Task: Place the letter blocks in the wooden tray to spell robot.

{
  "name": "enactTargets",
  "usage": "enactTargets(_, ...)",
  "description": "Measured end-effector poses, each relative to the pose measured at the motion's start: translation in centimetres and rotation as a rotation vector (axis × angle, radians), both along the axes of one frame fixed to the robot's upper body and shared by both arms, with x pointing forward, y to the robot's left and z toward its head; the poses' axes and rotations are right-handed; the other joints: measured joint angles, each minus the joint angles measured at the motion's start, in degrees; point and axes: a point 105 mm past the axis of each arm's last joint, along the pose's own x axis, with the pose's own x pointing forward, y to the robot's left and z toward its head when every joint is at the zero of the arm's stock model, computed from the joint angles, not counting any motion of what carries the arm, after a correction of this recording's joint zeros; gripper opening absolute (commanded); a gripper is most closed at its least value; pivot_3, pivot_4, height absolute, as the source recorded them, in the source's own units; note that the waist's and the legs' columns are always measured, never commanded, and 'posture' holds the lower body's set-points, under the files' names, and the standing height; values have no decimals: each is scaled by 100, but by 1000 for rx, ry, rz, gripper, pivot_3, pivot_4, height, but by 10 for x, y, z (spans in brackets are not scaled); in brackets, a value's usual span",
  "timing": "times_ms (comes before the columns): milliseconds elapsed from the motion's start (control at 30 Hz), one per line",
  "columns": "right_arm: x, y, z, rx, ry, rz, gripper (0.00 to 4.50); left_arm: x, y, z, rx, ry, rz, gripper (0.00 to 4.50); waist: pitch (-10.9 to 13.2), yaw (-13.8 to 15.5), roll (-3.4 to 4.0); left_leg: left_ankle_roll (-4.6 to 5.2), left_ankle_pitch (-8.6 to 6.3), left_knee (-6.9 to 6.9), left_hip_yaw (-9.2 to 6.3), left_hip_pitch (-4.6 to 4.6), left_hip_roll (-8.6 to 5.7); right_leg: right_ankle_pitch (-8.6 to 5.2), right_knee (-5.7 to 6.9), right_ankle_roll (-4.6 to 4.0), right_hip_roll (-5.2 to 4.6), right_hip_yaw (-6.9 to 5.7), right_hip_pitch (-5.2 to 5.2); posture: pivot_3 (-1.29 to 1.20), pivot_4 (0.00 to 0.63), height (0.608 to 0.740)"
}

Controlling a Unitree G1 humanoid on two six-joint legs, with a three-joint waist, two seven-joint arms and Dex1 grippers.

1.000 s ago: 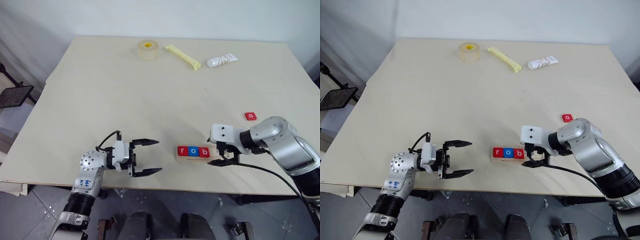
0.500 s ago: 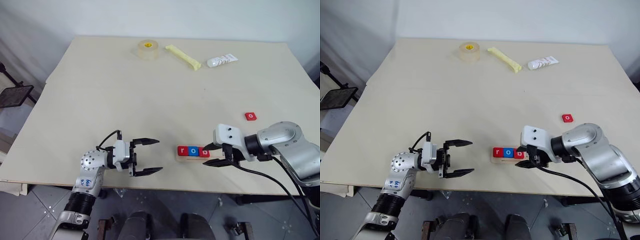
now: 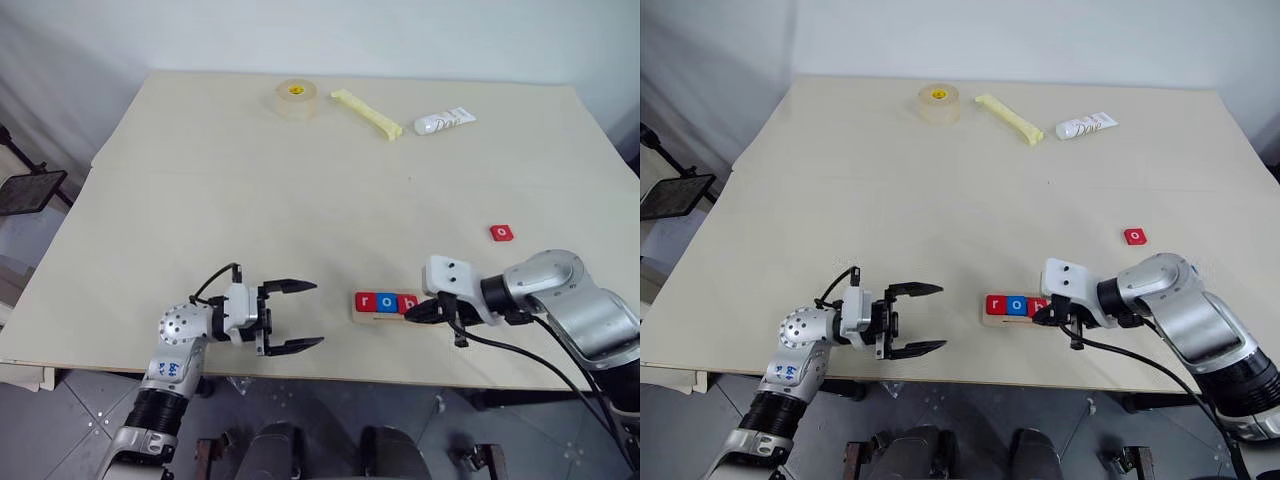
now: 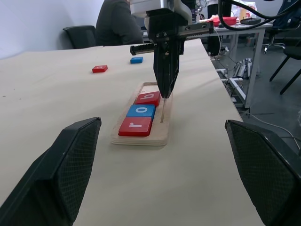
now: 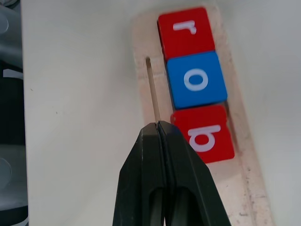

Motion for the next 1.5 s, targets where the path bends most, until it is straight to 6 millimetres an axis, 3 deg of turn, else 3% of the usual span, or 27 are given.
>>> enactTargets(367,8,0,2,1,-54,-38,31,2,-3,5,-6,-16,-4,4500,0,6,0,0,0,0,-1,0,0,0,0,0,0,-1,0,0,150,740)
enactTargets(500,-1,4,2,29,-40,-28,31,3,-4,6,-10,-18,-8,4500,0,11,0,0,0,-1,-2,-1,0,0,0,0,0,-2,0,0,150,740)
enactTargets(633,-16,7,18,130,-38,-18,31,4,-4,3,-7,-4,-8,4500,2,15,-3,0,0,0,-3,-2,0,0,-2,0,0,-1,1,0,150,740)
enactTargets(767,-16,-14,39,208,-93,-123,31,3,-4,2,-4,-4,-14,4500,3,23,-5,0,0,0,-4,-2,0,0,-5,0,0,-3,4,0,150,740)
enactTargets(867,-10,-43,40,234,-131,-269,31,3,-3,2,-3,-3,-13,4500,2,23,-6,0,0,0,-4,-2,-1,0,-3,0,0,-3,5,0,150,740)
enactTargets(967,-8,-77,37,254,-162,-409,624,4,-3,2,-2,-2,-13,4500,2,36,-6,1,0,-1,-3,-2,-3,0,-2,0,0,-5,6,0,150,740)
enactTargets(1067,-4,-127,40,294,-226,-605,1602,5,-1,1,2,2,-12,4500,3,30,-7,3,0,-1,3,-1,-7,1,-2,2,-2,-2,7,0,150,740)
enactTargets(1167,-6,-158,42,322,-287,-705,2598,9,-3,1,0,9,-14,4500,3,20,-6,2,1,-1,7,2,-2,1,-1,3,2,0,6,0,150,740)
enactTargets(1333,-12,-176,38,329,-319,-734,4295,11,-4,4,1,-1,-26,4500,2,9,-6,2,1,-1,12,3,-1,1,-1,3,2,3,5,0,150,740)
enactTargets(1367,-14,-180,38,334,-323,-744,4476,12,-4,3,1,4,-27,4500,3,12,-6,2,1,-1,12,3,-2,1,-2,3,2,3,5,0,150,740)
enactTargets(1500,-30,-193,32,355,-306,-777,4476,13,-3,2,7,6,-32,4500,3,39,-6,4,1,-1,9,3,-4,1,-4,3,-1,3,8,0,150,740)
